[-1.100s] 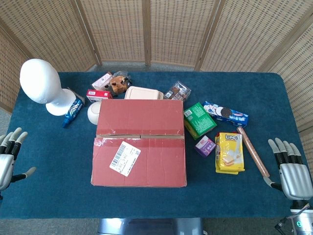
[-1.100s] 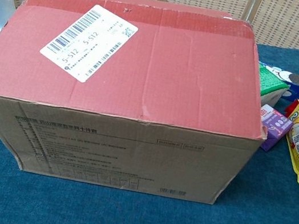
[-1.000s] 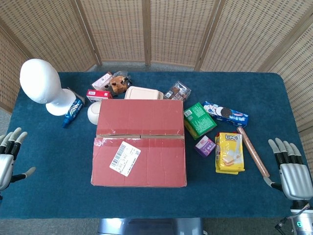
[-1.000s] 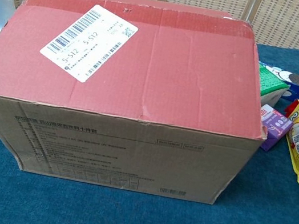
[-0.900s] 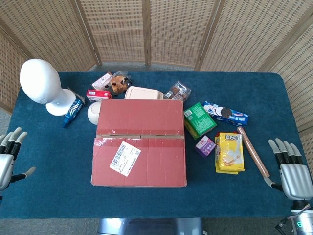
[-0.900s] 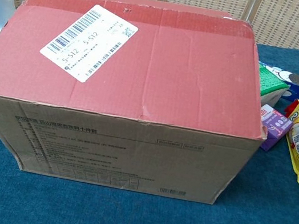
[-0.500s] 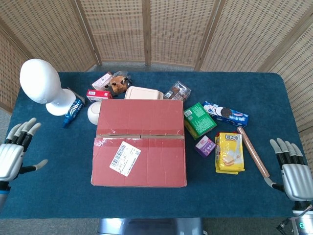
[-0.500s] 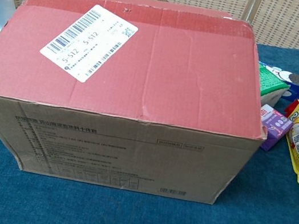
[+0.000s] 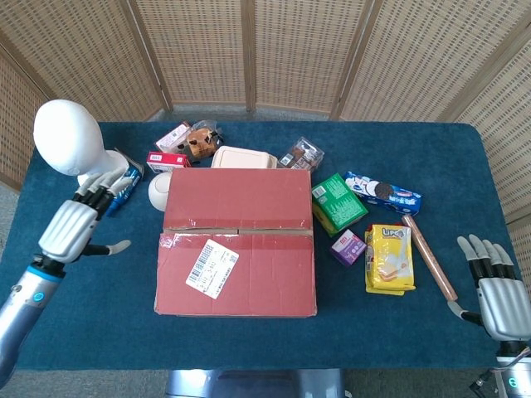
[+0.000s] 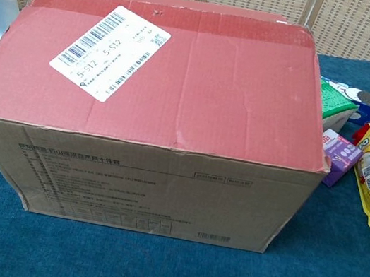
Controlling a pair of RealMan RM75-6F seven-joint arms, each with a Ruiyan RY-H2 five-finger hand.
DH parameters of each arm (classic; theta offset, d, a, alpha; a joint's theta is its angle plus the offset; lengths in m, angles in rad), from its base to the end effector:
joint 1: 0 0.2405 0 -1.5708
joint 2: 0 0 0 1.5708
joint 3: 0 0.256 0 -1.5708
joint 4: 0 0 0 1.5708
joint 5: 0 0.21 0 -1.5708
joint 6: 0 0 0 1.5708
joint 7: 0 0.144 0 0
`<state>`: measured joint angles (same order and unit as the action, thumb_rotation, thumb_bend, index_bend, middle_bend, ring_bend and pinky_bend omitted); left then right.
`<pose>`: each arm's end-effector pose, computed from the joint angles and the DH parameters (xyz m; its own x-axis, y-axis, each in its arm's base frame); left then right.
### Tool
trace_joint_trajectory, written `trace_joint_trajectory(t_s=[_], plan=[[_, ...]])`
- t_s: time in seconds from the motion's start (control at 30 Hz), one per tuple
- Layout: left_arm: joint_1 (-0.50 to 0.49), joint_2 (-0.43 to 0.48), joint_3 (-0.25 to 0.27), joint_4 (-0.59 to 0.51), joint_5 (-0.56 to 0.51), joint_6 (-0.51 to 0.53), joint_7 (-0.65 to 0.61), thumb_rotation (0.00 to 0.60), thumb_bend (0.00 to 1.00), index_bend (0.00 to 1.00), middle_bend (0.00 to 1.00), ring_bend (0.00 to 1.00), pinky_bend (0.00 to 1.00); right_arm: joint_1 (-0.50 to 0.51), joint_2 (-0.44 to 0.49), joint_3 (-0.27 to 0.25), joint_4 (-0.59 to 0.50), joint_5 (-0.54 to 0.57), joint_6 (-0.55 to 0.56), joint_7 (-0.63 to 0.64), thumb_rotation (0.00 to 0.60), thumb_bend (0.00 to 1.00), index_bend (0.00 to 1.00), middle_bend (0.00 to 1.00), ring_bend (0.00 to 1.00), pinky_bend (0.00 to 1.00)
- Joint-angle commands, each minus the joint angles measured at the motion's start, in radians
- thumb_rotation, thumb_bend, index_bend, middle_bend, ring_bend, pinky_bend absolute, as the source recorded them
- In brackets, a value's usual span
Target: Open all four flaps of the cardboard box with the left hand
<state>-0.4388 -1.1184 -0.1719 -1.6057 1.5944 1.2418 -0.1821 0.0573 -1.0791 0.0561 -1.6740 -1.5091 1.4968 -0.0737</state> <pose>-0.2136 0.2969 0.1410 0.2820 0.0434 0.9584 0.8787 -0.4128 -0.2398 -0.3041 -0.1732 0.1679 0.4424 0.0032 0.8968 -0.8968 0.0030 0.4424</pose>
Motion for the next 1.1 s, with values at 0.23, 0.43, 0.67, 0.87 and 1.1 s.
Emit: trace_joint_trajectory(t_s=[0.23, 0.43, 0.67, 0.87, 1.1], plan=[[-0.087, -0.089, -0.021, 0.042, -0.018, -0.053, 0.097, 0.600, 0.09, 0.00, 0.00, 0.00, 0.00, 0.003, 0.005, 0.000, -0.004, -0.001, -0.006, 0.009, 0.600, 0.00, 0.00, 0.00, 0.00, 0.00], [-0.133, -0.119, -0.036, 0.062, -0.045, -0.083, 0.134, 0.600, 0.09, 0.00, 0.00, 0.00, 0.00, -0.001, 0.008, -0.001, -0.008, -0.012, 0.007, 0.015, 0.600, 0.00, 0.00, 0.00, 0.00, 0.00], [-0.167, -0.132, -0.044, 0.072, -0.074, -0.108, 0.176, 0.600, 0.09, 0.00, 0.00, 0.00, 0.00, -0.003, 0.011, -0.002, -0.009, -0.015, 0.010, 0.018, 0.600, 0.00, 0.00, 0.00, 0.00, 0.00], [-0.200, -0.156, -0.052, 0.115, -0.104, -0.134, 0.203, 0.600, 0.09, 0.00, 0.00, 0.00, 0.00, -0.003, 0.010, -0.006, -0.009, -0.021, 0.007, 0.014, 0.600, 0.00, 0.00, 0.00, 0.00, 0.00], [-0.203, -0.151, -0.069, 0.123, -0.096, -0.077, 0.187, 0.600, 0.09, 0.00, 0.00, 0.00, 0.00, -0.009, 0.018, -0.007, -0.019, -0.034, 0.023, 0.023, 0.600, 0.00, 0.00, 0.00, 0.00, 0.00]])
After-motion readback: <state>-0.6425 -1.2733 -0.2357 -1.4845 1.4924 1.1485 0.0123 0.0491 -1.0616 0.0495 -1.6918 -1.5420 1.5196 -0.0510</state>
